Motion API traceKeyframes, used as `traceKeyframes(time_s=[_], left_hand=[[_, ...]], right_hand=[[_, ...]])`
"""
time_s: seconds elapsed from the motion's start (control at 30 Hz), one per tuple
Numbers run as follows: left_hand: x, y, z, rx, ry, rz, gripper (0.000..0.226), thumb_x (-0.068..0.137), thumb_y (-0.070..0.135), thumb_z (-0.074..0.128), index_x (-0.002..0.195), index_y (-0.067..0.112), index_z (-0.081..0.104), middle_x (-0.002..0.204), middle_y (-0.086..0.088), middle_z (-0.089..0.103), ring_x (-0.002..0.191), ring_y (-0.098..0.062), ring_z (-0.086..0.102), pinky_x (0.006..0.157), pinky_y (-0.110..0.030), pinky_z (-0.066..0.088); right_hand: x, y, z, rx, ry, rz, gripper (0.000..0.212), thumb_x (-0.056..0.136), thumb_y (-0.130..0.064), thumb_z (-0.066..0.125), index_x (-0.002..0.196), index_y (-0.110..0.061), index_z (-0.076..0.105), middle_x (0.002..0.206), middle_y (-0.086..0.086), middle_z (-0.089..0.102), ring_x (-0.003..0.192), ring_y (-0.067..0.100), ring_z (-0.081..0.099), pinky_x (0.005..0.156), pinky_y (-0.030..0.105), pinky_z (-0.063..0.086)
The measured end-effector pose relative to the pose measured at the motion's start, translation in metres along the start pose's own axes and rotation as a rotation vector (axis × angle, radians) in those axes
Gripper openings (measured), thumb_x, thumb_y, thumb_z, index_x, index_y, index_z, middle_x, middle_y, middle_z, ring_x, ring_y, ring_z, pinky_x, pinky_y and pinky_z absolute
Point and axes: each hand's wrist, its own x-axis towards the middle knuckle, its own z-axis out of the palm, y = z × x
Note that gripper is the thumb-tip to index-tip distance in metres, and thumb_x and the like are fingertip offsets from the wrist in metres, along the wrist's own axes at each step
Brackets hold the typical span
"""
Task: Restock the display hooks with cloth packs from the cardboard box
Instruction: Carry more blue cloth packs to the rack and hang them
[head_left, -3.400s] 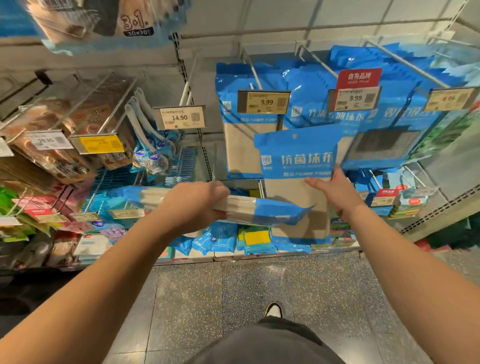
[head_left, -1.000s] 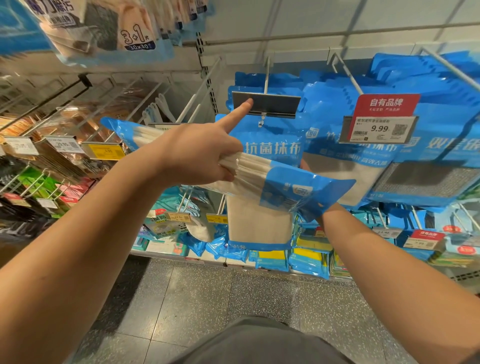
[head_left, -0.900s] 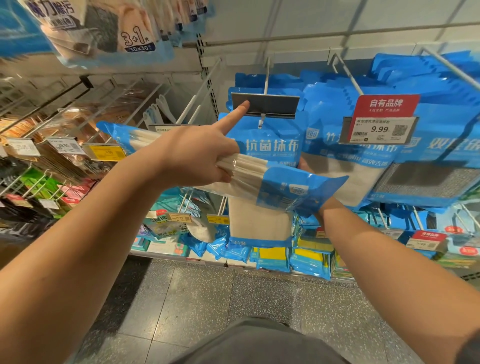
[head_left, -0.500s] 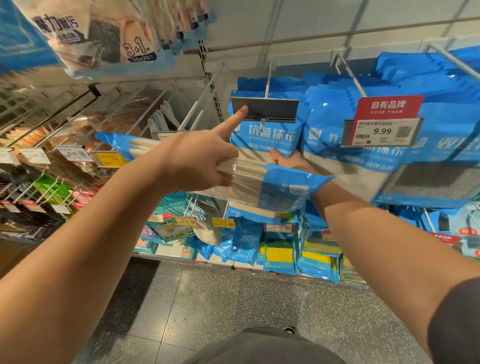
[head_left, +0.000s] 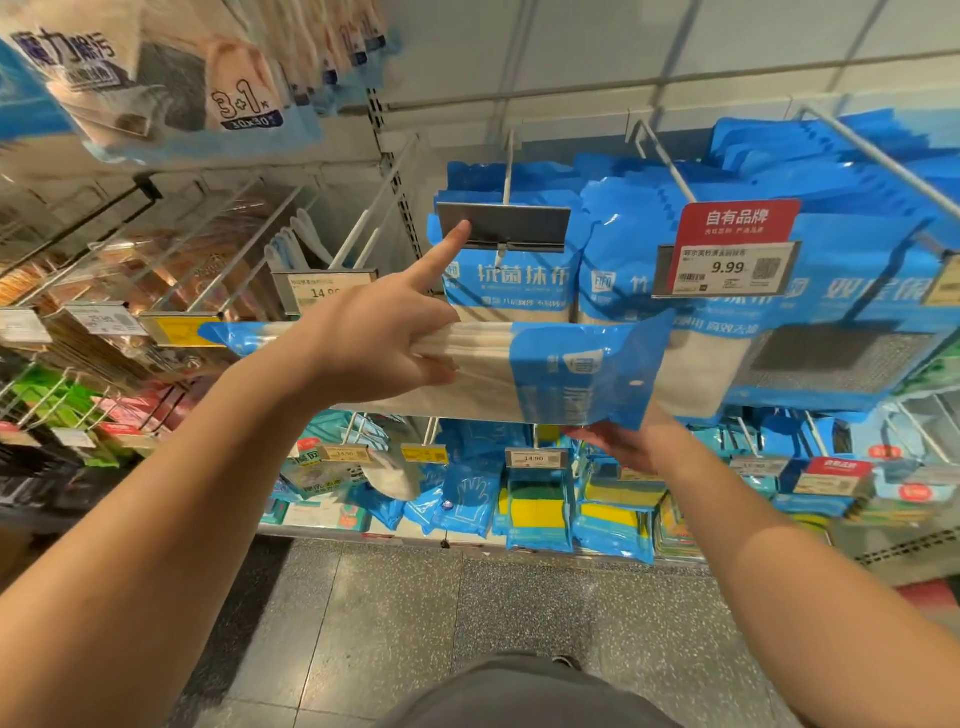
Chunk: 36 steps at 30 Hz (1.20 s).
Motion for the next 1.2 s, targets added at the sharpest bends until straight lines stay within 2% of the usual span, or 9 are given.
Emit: traceKeyframes(time_s=[0.13,0.27,0.4,0.47,0.57,0.63,0.73,1.0,1.2], left_hand=[[0.000,-0.004,0.007,-0.107,0.050,0.063,0.034,0.068,0.066,0.054,0.070,0.032,0.054,0.163,0.031,-0.008,0.096,-0.018,0.070,0.075,-0.049,0.052],[0.000,-0.002,0.015,-0.186,0.109,0.076,0.027,0.069,0.065,0.057,0.074,0.038,0.056,0.163,0.033,-0.004,0.119,-0.016,0.063,0.083,-0.049,0.051],[-0.002,0.003,0.022,-0.267,0.161,0.063,0.030,0.069,0.066,0.057,0.079,0.038,0.061,0.156,0.040,-0.012,0.127,0.016,0.042,0.092,-0.043,0.049],[0.000,0.006,0.026,-0.241,0.183,0.047,0.061,0.068,0.075,0.054,0.113,0.036,0.066,0.157,0.033,-0.015,0.138,0.002,0.039,0.099,-0.044,0.048],[0.006,0.014,0.030,-0.242,0.219,-0.007,0.108,0.065,0.085,0.056,0.151,0.021,0.042,0.158,0.025,-0.015,0.150,-0.013,0.025,0.115,-0.042,0.037],[0.006,0.020,0.031,-0.237,0.227,-0.024,0.112,0.069,0.084,0.059,0.155,0.018,0.032,0.160,0.018,-0.013,0.153,-0.015,0.015,0.120,-0.039,0.027],[0.004,0.024,0.033,-0.260,0.268,-0.058,0.105,0.073,0.070,0.059,0.157,0.016,0.028,0.166,0.011,-0.002,0.153,-0.017,0.013,0.121,-0.033,0.017],[0.005,0.025,0.039,-0.248,0.361,-0.099,0.089,0.085,0.050,0.071,0.156,0.016,0.030,0.168,0.006,0.008,0.153,-0.018,0.014,0.123,-0.033,0.015],[0.005,0.027,0.038,-0.231,0.361,-0.108,0.087,0.086,0.053,0.067,0.157,0.019,0.028,0.167,0.010,0.003,0.154,-0.017,0.009,0.121,-0.030,0.009]], right_hand=[[-0.019,0.021,-0.003,-0.123,-0.225,-0.107,0.045,0.091,0.019,0.048,0.118,-0.015,0.057,0.123,-0.002,0.067,0.114,0.011,0.064,0.090,0.025,0.056],[-0.034,0.005,0.014,-0.056,-0.190,-0.236,0.033,0.092,0.013,0.048,0.104,-0.015,0.061,0.095,-0.006,0.074,0.095,0.011,0.065,0.086,0.020,0.055],[-0.037,-0.001,0.027,0.184,-0.140,-0.414,0.022,0.089,-0.001,0.057,0.104,-0.018,0.059,0.087,-0.010,0.076,0.085,0.006,0.070,0.074,0.016,0.055],[-0.035,-0.001,0.024,0.251,-0.155,-0.452,0.048,0.068,-0.024,0.080,0.111,-0.017,0.059,0.097,-0.006,0.076,0.091,0.010,0.071,0.077,0.021,0.057],[-0.032,0.003,0.007,0.299,-0.148,-0.424,0.085,0.042,-0.040,0.098,0.112,-0.010,0.061,0.102,0.005,0.075,0.093,0.017,0.072,0.084,0.030,0.059],[-0.034,0.007,-0.001,0.223,-0.107,-0.418,0.074,0.051,-0.032,0.095,0.111,-0.007,0.060,0.103,0.011,0.073,0.091,0.019,0.072,0.084,0.031,0.059],[-0.035,0.009,-0.001,0.024,0.006,-0.428,0.022,0.084,-0.002,0.068,0.100,-0.014,0.058,0.090,0.002,0.073,0.079,0.011,0.071,0.069,0.024,0.058],[-0.010,-0.003,0.039,-0.171,0.004,-0.430,0.028,0.084,-0.004,0.073,0.105,-0.021,0.065,0.099,0.001,0.075,0.093,0.020,0.070,0.091,0.035,0.055],[0.001,-0.016,0.061,-0.187,-0.032,-0.455,0.028,0.082,-0.016,0.077,0.107,-0.023,0.065,0.098,0.001,0.076,0.092,0.021,0.072,0.091,0.041,0.056]])
